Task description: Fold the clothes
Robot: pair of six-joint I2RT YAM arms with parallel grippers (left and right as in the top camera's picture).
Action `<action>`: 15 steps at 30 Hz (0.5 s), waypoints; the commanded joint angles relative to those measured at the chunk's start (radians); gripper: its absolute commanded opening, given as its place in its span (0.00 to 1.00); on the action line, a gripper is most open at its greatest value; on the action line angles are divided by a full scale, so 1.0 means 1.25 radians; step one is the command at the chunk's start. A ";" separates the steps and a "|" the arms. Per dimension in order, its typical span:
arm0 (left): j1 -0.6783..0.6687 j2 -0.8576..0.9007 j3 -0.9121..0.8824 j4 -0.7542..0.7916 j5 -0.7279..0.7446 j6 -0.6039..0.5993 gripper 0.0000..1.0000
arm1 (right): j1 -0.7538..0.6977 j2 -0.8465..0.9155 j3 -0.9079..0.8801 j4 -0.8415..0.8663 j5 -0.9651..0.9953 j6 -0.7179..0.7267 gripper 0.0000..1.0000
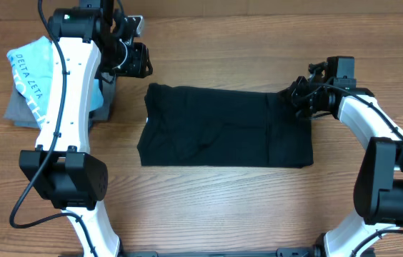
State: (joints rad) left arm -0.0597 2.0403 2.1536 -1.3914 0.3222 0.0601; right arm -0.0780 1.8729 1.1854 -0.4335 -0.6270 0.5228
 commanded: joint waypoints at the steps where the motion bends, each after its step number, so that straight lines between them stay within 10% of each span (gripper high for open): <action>1: -0.006 -0.018 0.016 0.000 0.009 0.018 0.44 | -0.030 -0.028 0.019 -0.018 -0.122 -0.024 0.07; 7: -0.005 -0.018 0.016 0.000 0.005 0.019 0.51 | -0.187 -0.031 0.022 -0.239 -0.121 -0.333 0.47; 9: -0.005 -0.018 0.016 -0.015 0.003 0.034 0.79 | -0.266 -0.031 0.021 -0.316 -0.027 -0.398 0.69; 11: -0.003 -0.018 0.016 -0.048 -0.034 0.033 1.00 | -0.281 -0.029 0.010 -0.323 0.061 -0.398 0.76; 15: 0.000 -0.027 0.019 -0.139 -0.097 0.039 1.00 | -0.268 -0.013 -0.015 -0.337 0.089 -0.413 0.81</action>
State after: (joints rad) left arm -0.0593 2.0403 2.1544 -1.5074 0.2775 0.0830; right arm -0.4366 1.8671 1.1954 -0.8471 -0.5884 0.0650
